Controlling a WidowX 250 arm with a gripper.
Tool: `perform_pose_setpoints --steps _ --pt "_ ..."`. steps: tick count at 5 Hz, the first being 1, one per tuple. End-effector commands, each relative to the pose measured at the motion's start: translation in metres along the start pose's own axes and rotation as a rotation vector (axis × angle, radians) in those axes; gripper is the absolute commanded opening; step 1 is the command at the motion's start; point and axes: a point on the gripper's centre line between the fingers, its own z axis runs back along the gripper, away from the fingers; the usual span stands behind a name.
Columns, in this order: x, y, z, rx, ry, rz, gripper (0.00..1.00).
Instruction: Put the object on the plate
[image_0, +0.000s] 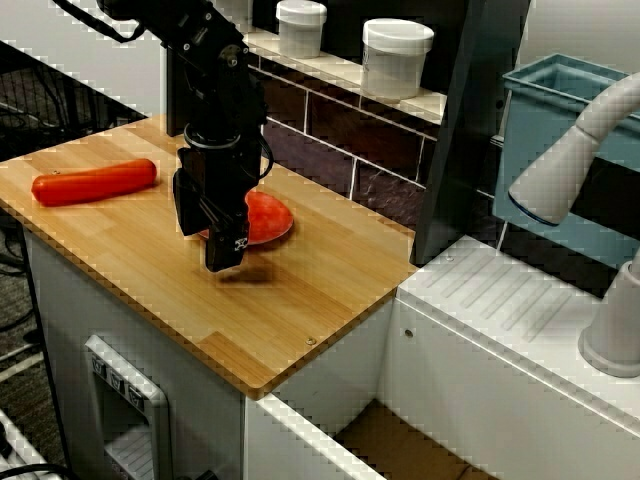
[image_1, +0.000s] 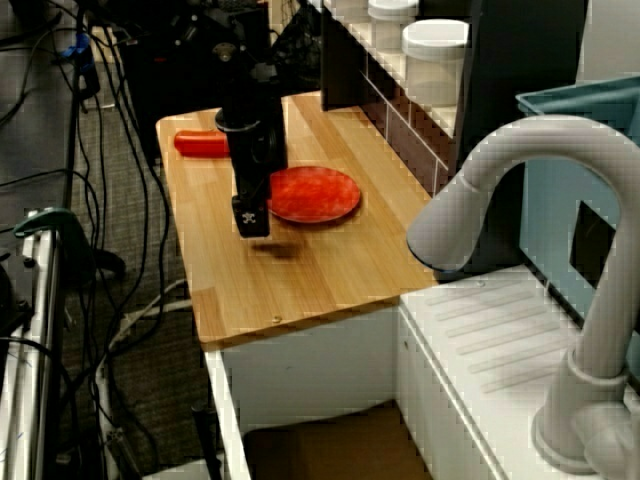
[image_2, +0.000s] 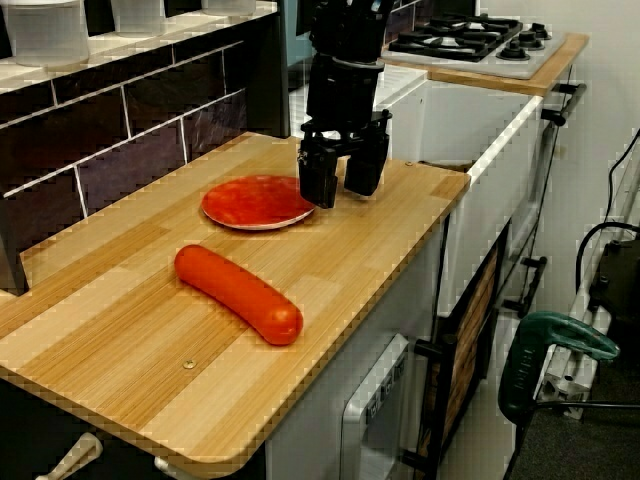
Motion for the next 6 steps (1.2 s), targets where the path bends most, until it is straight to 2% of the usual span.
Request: perform_pose_setpoints --steps 1,2,3,4,5,6 --pt "0.000 0.000 0.000 0.000 0.000 0.000 1.00" --pt "-0.007 0.016 0.020 -0.046 0.003 -0.029 1.00" --pt "-0.017 0.033 0.040 -0.056 -0.027 -0.026 1.00" --pt "-0.032 0.062 0.047 -0.041 -0.047 0.004 1.00" --pt "-0.053 0.093 0.039 -0.015 -0.082 0.056 1.00" --pt "-0.061 0.114 0.031 0.020 -0.112 0.104 1.00"
